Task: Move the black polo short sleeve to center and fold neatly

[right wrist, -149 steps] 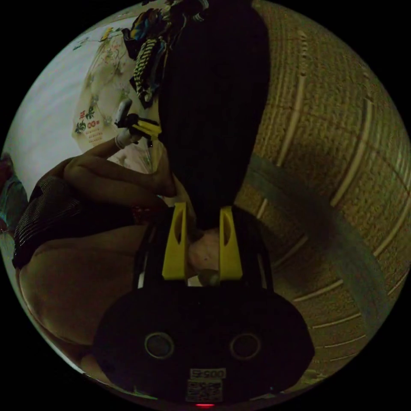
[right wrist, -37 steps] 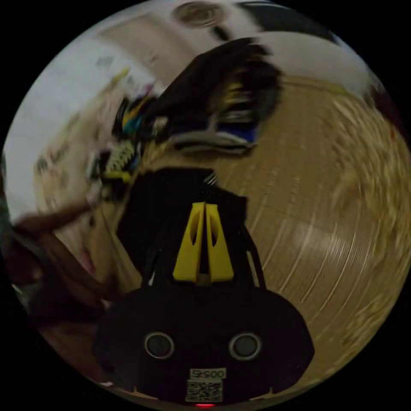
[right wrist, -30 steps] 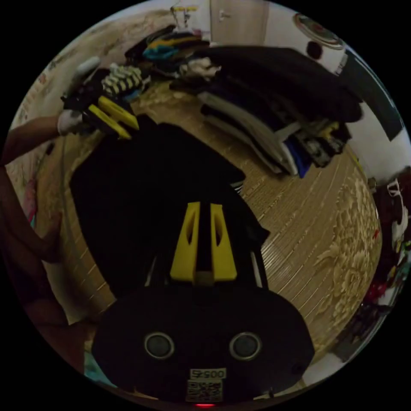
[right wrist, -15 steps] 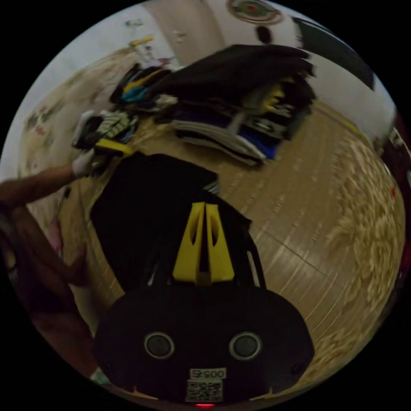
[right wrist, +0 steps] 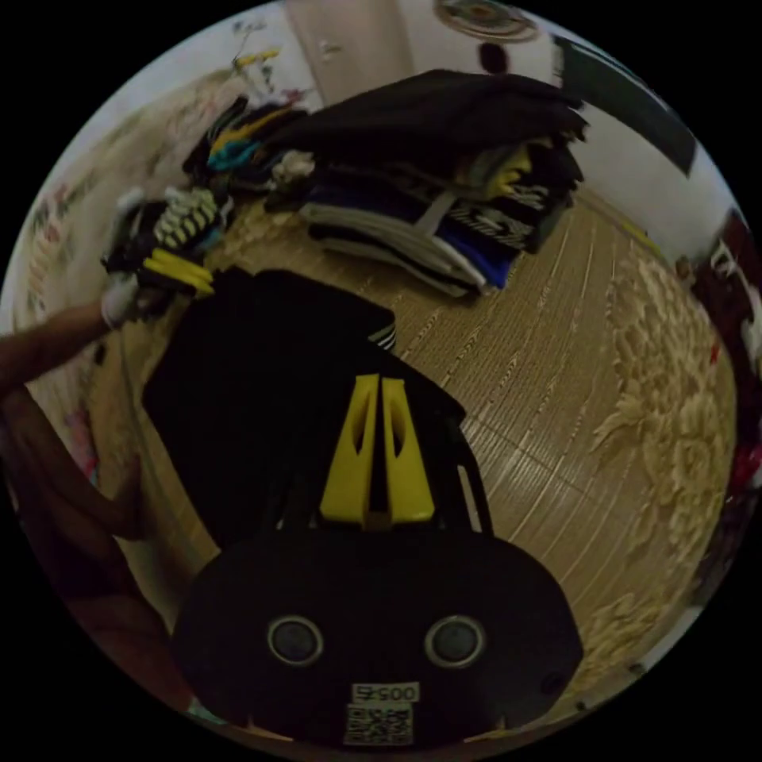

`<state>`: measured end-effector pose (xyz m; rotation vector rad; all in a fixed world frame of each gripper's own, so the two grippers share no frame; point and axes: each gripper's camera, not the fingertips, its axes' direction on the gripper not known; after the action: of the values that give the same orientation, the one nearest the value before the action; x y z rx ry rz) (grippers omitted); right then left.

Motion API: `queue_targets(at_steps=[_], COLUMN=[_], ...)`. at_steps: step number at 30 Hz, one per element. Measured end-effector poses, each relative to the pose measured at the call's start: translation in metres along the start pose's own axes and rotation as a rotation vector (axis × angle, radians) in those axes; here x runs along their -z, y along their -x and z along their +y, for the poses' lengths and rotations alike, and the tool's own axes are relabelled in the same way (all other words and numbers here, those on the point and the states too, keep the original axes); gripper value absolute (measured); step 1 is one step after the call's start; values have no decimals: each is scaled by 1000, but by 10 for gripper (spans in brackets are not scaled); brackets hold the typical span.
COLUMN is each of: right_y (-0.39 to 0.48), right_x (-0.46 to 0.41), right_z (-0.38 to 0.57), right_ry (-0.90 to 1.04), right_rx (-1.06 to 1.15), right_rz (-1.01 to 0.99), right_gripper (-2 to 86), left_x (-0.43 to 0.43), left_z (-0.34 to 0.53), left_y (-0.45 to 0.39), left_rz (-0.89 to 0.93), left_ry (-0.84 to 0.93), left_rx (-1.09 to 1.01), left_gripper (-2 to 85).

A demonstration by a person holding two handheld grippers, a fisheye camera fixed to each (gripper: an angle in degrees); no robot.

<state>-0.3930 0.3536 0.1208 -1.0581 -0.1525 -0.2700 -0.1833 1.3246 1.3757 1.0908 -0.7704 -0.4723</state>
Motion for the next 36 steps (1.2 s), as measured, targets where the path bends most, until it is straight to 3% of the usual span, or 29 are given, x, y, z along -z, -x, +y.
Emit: queue_targets(at_steps=[4,8,11,13,16,19,22,29,32,36], right_y=[-2,-2,-3,0,18,52,79,118,126,137], right_x=[-7,-50,-48,-38,-28,-51,-95,-130,-147,-166], right_z=[-7,-22,-26,-28,-28,-29,-34,-57,-74,-96], right_ry=[-39,140,46,-25,-61,50,232,320,330,392], right_rx=[-61,-146,-197,-194,-104,12,68,162,137,195], right_rz=[-27,47,-46,-76,-117,-154,-97,123,87,58], right_gripper=[-10,-12,-11,-10,-10,-10,-10,-12,-15,-16], left_x=[9,-20,-22,-11,-7,-29,-73,-65,-88,-101], left_z=[11,14,25,31,39,52,59,95,112,134], left_y=[6,4,-4,-18,-54,-91,-103,-96,-103,-113], left_rz=[116,-157,-107,-53,-112,-152,-307,-265,-252,-292], left_ry=[-119,84,51,-12,28,92,316,243,321,286], left_rx=[105,171,214,167,-14,-134,-163,-25,-32,-42], left_gripper=[1,-6,-7,-7,-7,-6,-5,-6,-6,-6])
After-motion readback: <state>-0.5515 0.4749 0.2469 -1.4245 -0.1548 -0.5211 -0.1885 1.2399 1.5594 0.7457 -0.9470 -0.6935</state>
